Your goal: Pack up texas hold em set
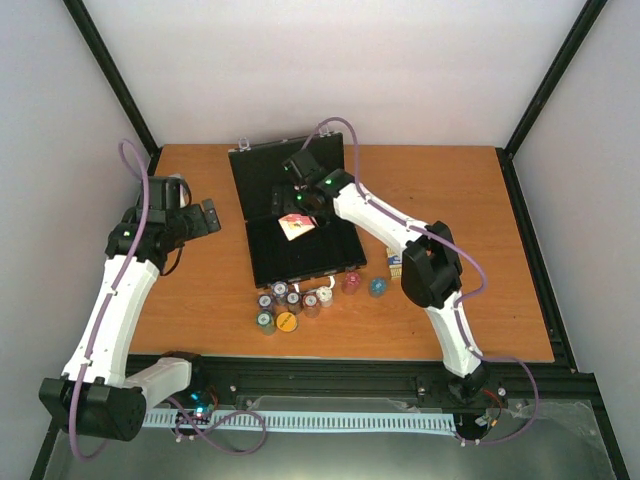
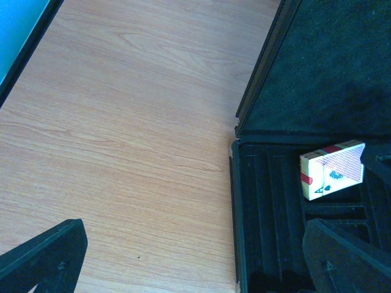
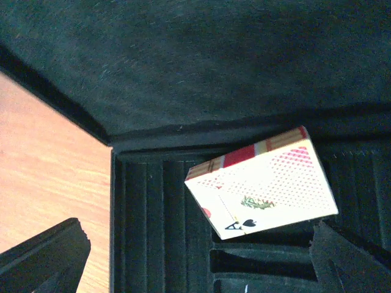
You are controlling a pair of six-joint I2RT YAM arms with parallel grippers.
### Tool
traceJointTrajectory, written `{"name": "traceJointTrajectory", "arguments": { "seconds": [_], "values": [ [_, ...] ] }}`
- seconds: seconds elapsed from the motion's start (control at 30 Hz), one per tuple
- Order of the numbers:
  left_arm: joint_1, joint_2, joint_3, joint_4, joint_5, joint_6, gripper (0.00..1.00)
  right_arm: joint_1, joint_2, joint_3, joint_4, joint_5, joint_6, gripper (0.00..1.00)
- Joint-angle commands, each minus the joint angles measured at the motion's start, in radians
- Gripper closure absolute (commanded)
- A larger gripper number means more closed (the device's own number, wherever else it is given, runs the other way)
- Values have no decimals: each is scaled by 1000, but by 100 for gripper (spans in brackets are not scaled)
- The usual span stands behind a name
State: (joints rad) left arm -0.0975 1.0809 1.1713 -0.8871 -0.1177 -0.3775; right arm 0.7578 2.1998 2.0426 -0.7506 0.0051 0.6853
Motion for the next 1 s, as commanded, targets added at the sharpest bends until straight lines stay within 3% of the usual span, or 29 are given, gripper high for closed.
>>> {"name": "traceJointTrajectory", "arguments": {
  "seconds": [0.0, 0.37, 0.63, 0.97],
  "values": [
    [-2, 14, 11, 22, -21, 1, 0, 3, 17, -45, 118, -47, -285, 0],
    [-1, 39, -2, 33, -33, -8, 0, 3, 50, -147, 407, -16, -465, 0],
    [-1, 42, 1, 17, -42, 5, 0, 3, 74, -231, 437, -31, -401, 1],
    [-1, 55, -7, 26, -30, 8, 0, 2, 53, -259, 359, -36, -383, 2]
  ]
}}
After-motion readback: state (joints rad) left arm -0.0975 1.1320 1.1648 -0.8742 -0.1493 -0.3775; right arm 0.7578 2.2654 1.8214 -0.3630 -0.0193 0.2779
